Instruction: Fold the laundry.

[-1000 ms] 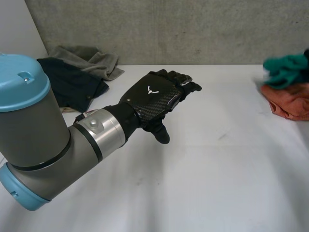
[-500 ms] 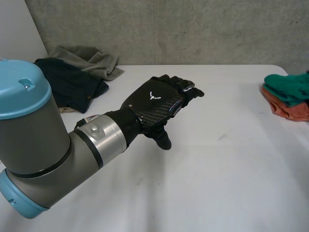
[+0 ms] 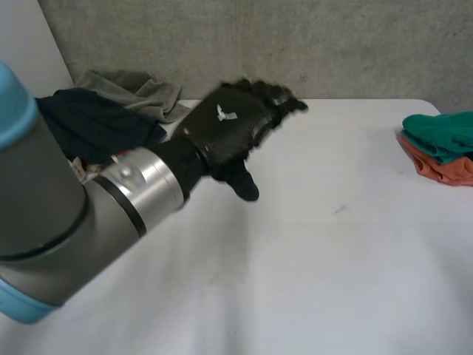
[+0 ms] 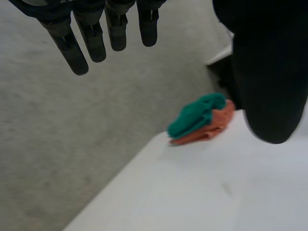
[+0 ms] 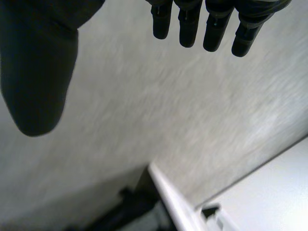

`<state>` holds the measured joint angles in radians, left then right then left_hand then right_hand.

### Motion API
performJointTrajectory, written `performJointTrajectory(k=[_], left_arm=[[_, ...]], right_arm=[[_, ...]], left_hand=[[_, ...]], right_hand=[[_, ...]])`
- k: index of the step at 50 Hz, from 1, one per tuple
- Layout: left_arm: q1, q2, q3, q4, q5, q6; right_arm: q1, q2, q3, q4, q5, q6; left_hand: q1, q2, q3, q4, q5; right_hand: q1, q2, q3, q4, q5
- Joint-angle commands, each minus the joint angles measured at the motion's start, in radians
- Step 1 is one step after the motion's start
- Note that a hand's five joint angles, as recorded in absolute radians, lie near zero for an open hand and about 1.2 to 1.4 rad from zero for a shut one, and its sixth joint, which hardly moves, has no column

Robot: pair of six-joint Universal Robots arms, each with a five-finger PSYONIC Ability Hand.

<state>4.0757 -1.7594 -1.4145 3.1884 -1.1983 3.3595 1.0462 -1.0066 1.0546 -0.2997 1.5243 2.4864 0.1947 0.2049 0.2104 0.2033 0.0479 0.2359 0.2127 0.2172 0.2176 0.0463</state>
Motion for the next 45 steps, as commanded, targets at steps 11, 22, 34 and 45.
performJointTrajectory(k=[11, 22, 34, 45], left_arm=[[0.371, -0.057, 0.158, 0.106, -0.356, 0.035], [0.634, -0.48, 0.316, 0.199, -0.107, 0.316], [0.703, -0.891, 0.732, 0.205, 0.013, 0.35], [0.694, -0.925, 0.793, 0.203, -0.018, 0.35]], right_arm=[[0.494, -0.501, 0.668, -0.271, -0.466, 0.379], [0.704, -0.472, 0.864, -0.105, -0.486, 0.187], [0.703, -0.418, 0.953, -0.075, -0.455, 0.114], [0.689, -0.429, 0.96, -0.076, -0.443, 0.114]], left_hand=[[-0.008, -0.018, -0.023, -0.016, -0.035], [-0.002, -0.012, -0.017, -0.01, -0.029], [0.4, 0.39, 0.384, 0.391, 0.372], [1.202, 1.191, 1.186, 1.193, 1.174]], right_hand=[[-0.061, -0.038, -0.043, -0.043, -0.046], [-0.061, -0.038, -0.043, -0.043, -0.046], [-0.061, -0.038, -0.043, -0.043, -0.046], [-0.061, -0.038, -0.043, -0.043, -0.046]])
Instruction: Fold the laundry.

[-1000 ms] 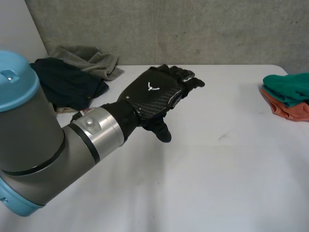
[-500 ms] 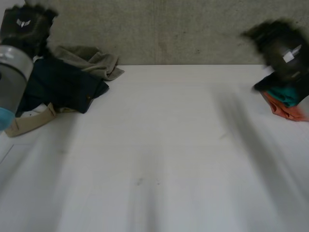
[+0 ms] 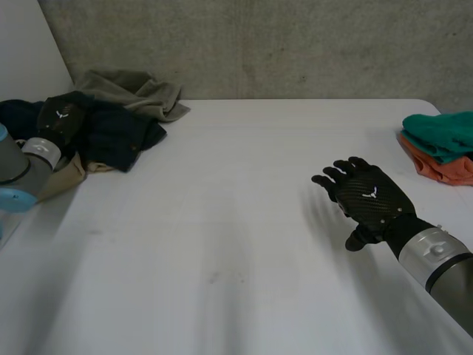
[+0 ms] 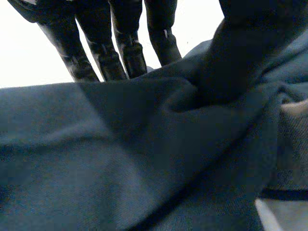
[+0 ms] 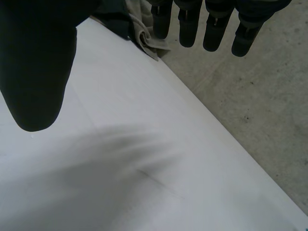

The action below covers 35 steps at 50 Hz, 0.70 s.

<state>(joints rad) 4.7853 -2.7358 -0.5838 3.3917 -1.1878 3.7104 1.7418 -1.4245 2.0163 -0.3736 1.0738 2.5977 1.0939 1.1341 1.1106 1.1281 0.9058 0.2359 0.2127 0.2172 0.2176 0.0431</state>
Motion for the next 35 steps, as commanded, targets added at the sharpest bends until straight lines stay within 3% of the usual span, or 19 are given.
performJointTrajectory(k=[1, 6, 15, 22, 25, 27, 29, 30, 35], left_arm=[[-0.021, 0.077, -0.06, 0.0, -0.033, -0.003], [-0.102, 0.267, -0.258, 0.008, -0.045, -0.018], [-0.404, 0.637, -0.701, 0.012, -0.038, -0.154], [-0.652, 0.729, -0.909, 0.023, -0.015, -0.265], [-0.708, 0.725, -0.932, 0.024, -0.016, -0.268], [-0.751, 0.713, -0.944, 0.017, -0.016, -0.27], [-0.771, 0.705, -0.949, 0.014, -0.016, -0.267], [-0.786, 0.711, -0.952, 0.009, -0.021, -0.261], [-0.783, 0.784, -0.964, -0.041, -0.042, -0.276]], right_arm=[[-0.007, -0.013, -0.004, -0.004, 0.012, 0.002], [-0.01, -0.03, -0.011, -0.004, 0.047, 0.01], [-0.045, -0.077, -0.016, -0.01, 0.126, 0.022], [-0.073, -0.086, -0.018, -0.01, 0.13, 0.03], [-0.077, -0.085, -0.018, -0.01, 0.13, 0.03], [-0.077, -0.083, -0.021, -0.01, 0.13, 0.03], [-0.084, -0.082, -0.028, -0.004, 0.13, 0.03], [-0.085, -0.082, -0.03, -0.002, 0.13, 0.03], [-0.084, -0.08, -0.04, 0.004, 0.121, 0.03]], left_hand=[[0.302, 0.262, 0.286, 0.268, 0.316], [0.302, 0.262, 0.286, 0.268, 0.316], [0.302, 0.262, 0.286, 0.268, 0.316], [0.302, 0.262, 0.286, 0.268, 0.316], [0.302, 0.262, 0.286, 0.268, 0.316], [0.043, 0.003, 0.027, 0.009, 0.057], [-0.411, -0.451, -0.428, -0.445, -0.398], [-0.751, -0.791, -0.767, -0.785, -0.737], [-0.789, -0.829, -0.806, -0.823, -0.776]], right_hand=[[-0.061, -0.038, -0.043, -0.043, -0.043], [-0.061, -0.038, -0.043, -0.043, -0.043], [-0.061, -0.038, -0.043, -0.043, -0.043], [-0.061, -0.038, -0.043, -0.043, -0.043], [-0.061, -0.038, -0.043, -0.043, -0.043], [-0.061, -0.038, -0.043, -0.043, -0.043], [-0.061, -0.038, -0.043, -0.043, -0.043], [-0.061, -0.038, -0.043, -0.043, -0.043], [-0.061, -0.038, -0.043, -0.043, -0.043]])
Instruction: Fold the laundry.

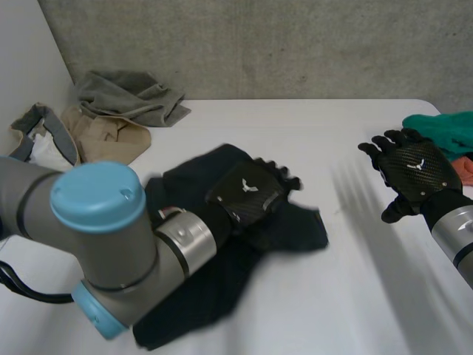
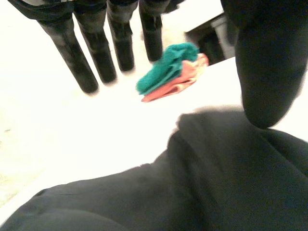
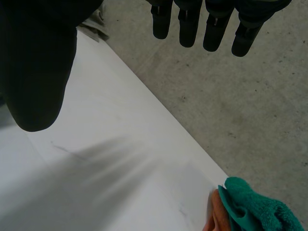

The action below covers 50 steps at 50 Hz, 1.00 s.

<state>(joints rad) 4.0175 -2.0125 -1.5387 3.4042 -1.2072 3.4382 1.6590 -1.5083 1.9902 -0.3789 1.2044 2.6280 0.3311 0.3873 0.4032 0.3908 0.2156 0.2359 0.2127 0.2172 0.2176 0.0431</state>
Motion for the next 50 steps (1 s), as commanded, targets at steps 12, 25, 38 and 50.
performJointTrajectory(k=[12, 25, 38, 50], left_arm=[[0.08, 0.363, -0.162, -0.21, -0.348, -0.12], [0.313, 0.35, -0.353, -0.161, -0.559, -0.131], [0.36, 0.287, -0.33, -0.085, -0.471, -0.136], [0.33, 0.29, -0.259, -0.085, -0.46, -0.126]], right_arm=[[0.085, 0.037, -0.188, 0.267, -0.051, -0.005], [0.287, 0.391, -0.455, 0.497, -0.088, -0.178], [0.303, 0.447, -0.441, 0.482, 0.064, -0.289], [0.147, 0.113, -0.2, 0.776, 0.034, -0.506]], left_hand=[[-0.035, -0.092, -0.107, -0.095, -0.094], [-0.082, -0.139, -0.154, -0.142, -0.141], [-0.076, -0.133, -0.149, -0.136, -0.135], [-0.076, -0.133, -0.149, -0.136, -0.135]], right_hand=[[-0.061, -0.038, -0.043, -0.043, -0.043], [0.004, 0.028, 0.023, 0.023, 0.023], [1.16, 1.184, 1.179, 1.179, 1.179], [1.16, 1.184, 1.179, 1.179, 1.179]])
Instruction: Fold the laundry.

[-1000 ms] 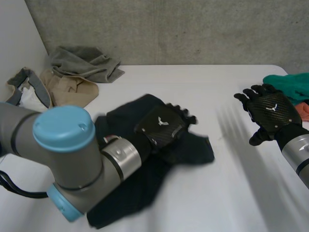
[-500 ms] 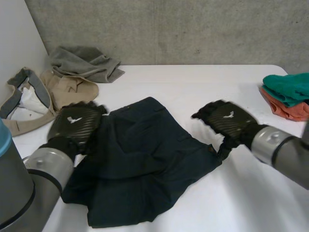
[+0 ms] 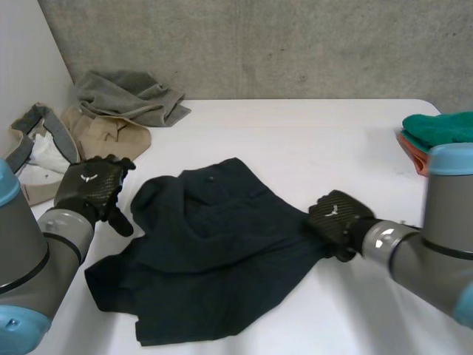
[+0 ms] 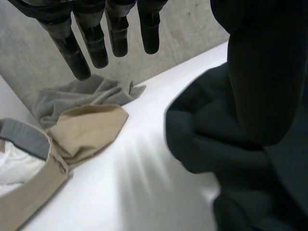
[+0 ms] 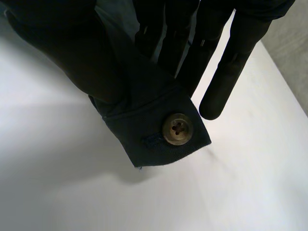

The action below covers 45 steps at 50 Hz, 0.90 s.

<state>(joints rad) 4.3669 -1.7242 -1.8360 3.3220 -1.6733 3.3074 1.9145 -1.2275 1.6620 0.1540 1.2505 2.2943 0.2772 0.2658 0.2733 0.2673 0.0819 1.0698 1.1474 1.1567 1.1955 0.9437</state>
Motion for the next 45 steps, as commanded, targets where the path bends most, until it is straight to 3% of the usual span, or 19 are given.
performJointTrajectory(k=[1, 6, 7, 8, 9, 11, 15, 19, 24, 29, 35, 40, 45], left_arm=[[-0.024, 0.0, 0.046, -0.002, 0.006, 0.005], [-0.064, -0.015, 0.086, -0.009, 0.009, 0.009], [-0.07, -0.021, 0.09, -0.01, 0.009, 0.011], [-0.078, -0.029, 0.096, -0.01, 0.009, 0.011], [-0.085, -0.037, 0.102, -0.01, 0.009, 0.011], [-0.115, -0.06, 0.124, -0.012, 0.009, 0.011], [-0.158, -0.103, 0.168, -0.015, 0.007, 0.012], [-0.207, -0.138, 0.208, -0.021, 0.006, 0.011], [-0.291, -0.172, 0.256, -0.051, 0.006, 0.011], [-0.368, -0.207, 0.279, -0.082, 0.009, 0.014], [-0.403, -0.273, 0.313, -0.088, 0.009, 0.015], [-0.412, -0.345, 0.346, -0.101, 0.006, 0.021], [-0.411, -0.371, 0.354, -0.107, 0.006, 0.09]], right_arm=[[-0.126, -0.176, 0.143, 0.298, -0.014, -0.208], [-0.218, -0.326, 0.223, 0.585, -0.017, -0.372], [-0.222, -0.342, 0.226, 0.598, -0.023, -0.383], [-0.223, -0.354, 0.226, 0.604, -0.032, -0.389], [-0.223, -0.377, 0.22, 0.605, -0.058, -0.391], [-0.226, -0.391, 0.205, 0.598, -0.097, -0.389], [-0.23, -0.417, 0.115, 0.524, -0.21, -0.305], [-0.23, -0.409, 0.032, 0.423, -0.241, -0.118], [-0.186, -0.287, -0.062, 0.3, -0.2, 0.022], [-0.095, -0.057, -0.184, 0.285, -0.109, 0.153], [-0.06, 0.046, -0.208, 0.251, -0.074, 0.303], [-0.048, 0.072, -0.134, 0.136, -0.069, 0.385], [-0.04, 0.082, -0.045, -0.02, -0.06, 0.406]], left_hand=[[-0.023, -0.011, -0.019, -0.013, -0.002], [-0.02, -0.008, -0.016, -0.01, 0.001], [-0.02, -0.008, -0.016, -0.01, 0.001], [-0.02, -0.008, -0.016, -0.01, 0.001], [-0.02, -0.008, -0.016, -0.01, 0.001], [-0.014, -0.002, -0.01, -0.004, 0.007], [-0.011, 0.001, -0.007, -0.001, 0.01], [-0.008, 0.003, -0.004, 0.002, 0.013], [-0.002, 0.009, 0.002, 0.008, 0.019], [0.007, 0.018, 0.011, 0.017, 0.028], [0.083, 0.094, 0.087, 0.093, 0.104], [0.253, 0.264, 0.257, 0.263, 0.274], [0.83, 0.841, 0.834, 0.84, 0.851]], right_hand=[[0.326, 0.249, 0.24, 0.201, 0.278], [0.326, 0.249, 0.24, 0.201, 0.278], [0.226, 0.148, 0.139, 0.1, 0.177], [0.042, -0.036, -0.045, -0.084, -0.007], [-0.419, -0.497, -0.506, -0.545, -0.468], [-0.892, -0.969, -0.978, -1.017, -0.94], [-0.895, -0.973, -0.982, -1.021, -0.944], [-0.895, -0.973, -0.982, -1.021, -0.944], [-0.895, -0.973, -0.982, -1.021, -0.944], [-0.895, -0.973, -0.982, -1.021, -0.944], [-0.759, -0.837, -0.846, -0.885, -0.807], [-0.706, -0.784, -0.793, -0.832, -0.754], [-0.7, -0.778, -0.787, -0.826, -0.749]])
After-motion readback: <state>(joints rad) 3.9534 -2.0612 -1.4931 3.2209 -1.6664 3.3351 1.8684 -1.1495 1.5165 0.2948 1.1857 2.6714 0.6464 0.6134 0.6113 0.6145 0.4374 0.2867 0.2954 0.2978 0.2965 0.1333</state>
